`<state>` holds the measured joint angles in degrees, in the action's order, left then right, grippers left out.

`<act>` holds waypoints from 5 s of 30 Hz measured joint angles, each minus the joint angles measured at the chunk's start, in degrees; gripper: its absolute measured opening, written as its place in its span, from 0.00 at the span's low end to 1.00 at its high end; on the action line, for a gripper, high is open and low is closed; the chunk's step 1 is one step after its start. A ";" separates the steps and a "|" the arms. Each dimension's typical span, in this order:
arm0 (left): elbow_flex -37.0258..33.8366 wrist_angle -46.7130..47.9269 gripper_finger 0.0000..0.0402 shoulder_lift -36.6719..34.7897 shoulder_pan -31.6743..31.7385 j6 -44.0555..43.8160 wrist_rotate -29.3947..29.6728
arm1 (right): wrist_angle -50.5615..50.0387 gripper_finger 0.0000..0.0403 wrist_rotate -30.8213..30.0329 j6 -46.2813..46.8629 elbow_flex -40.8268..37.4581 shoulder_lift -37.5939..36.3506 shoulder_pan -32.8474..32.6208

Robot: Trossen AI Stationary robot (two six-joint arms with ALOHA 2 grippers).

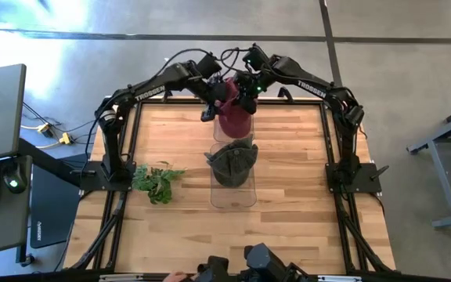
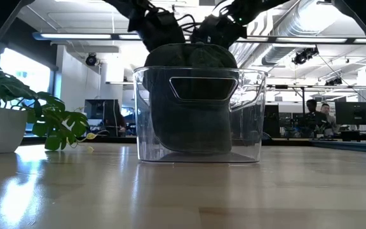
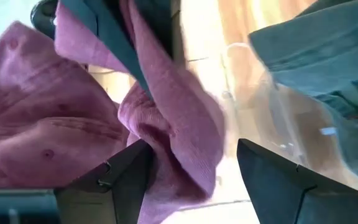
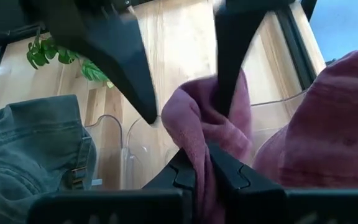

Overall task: Pick & Place hat
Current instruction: Put the red cap into the top transparent bin, then return to Home Position

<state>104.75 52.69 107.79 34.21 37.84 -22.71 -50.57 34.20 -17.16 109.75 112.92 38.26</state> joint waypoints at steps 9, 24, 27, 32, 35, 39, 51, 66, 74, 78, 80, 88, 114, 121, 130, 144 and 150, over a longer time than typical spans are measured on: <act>-7.82 -8.44 0.45 0.04 -0.50 -7.21 -0.39 | -1.49 0.02 0.22 0.66 0.00 0.00 0.01; -8.01 -5.63 0.05 -1.02 6.69 -1.92 -18.19 | -1.44 0.08 0.47 1.90 0.11 -0.35 0.46; -8.02 -7.70 0.06 -0.98 8.23 -1.68 -18.13 | -2.66 0.19 -1.55 2.76 0.54 -0.56 1.07; -8.04 -11.77 0.06 0.02 8.11 -1.71 -17.73 | -5.02 0.39 -4.25 7.20 2.32 -3.72 2.63; -7.85 -16.71 0.06 0.80 7.10 -1.92 -17.71 | -4.94 0.45 -4.91 9.55 2.38 -7.02 3.02; -8.11 -20.22 0.06 1.89 6.69 -2.14 -14.51 | -5.09 0.47 -9.04 9.68 2.38 -10.67 2.26; -7.96 -19.58 0.24 5.29 7.95 -7.27 1.21 | -8.58 0.43 -13.50 9.57 1.00 -13.51 -0.67; 0.63 3.08 0.45 -0.82 9.70 -13.31 9.69 | 15.84 0.39 -11.73 8.87 -24.49 -13.29 -2.88; 0.56 6.56 0.37 -7.27 8.80 -19.32 10.86 | 42.74 0.07 -24.65 15.23 -36.54 -13.29 -2.90; 0.71 6.06 0.34 -9.50 7.44 -22.42 7.05 | 53.15 0.02 -28.56 15.35 -40.41 -13.29 -2.92; 0.61 6.63 0.34 -10.34 6.86 -23.12 5.95 | 55.73 0.04 -28.44 16.18 -41.05 -13.29 -2.90; -3.47 2.17 0.29 -15.12 4.81 -23.40 2.16 | 52.55 0.06 -23.71 18.76 -40.37 -23.43 -2.95; -33.24 -25.32 0.15 -45.42 4.48 -51.91 1.58 | 45.57 0.00 -17.04 42.39 -74.90 -85.18 -20.07; -33.24 -23.33 0.15 -49.50 -7.41 -60.03 14.14 | 52.07 0.00 -20.73 41.20 -87.74 -96.79 -26.13; -33.24 -17.57 0.15 -50.73 -24.30 -69.17 31.13 | 62.40 0.00 -20.56 42.22 -101.28 -101.79 -32.30; -33.16 -13.71 0.15 -52.10 -38.06 -71.14 40.95 | 62.99 0.00 -21.49 39.30 -109.18 -110.54 -34.53; -41.09 -14.99 0.15 -58.72 -36.27 -71.28 37.93 | 54.80 0.00 -21.49 38.79 -109.20 -112.77 -34.51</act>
<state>63.66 37.70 49.06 -2.06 -33.45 15.22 4.23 12.71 21.63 0.56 0.16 3.74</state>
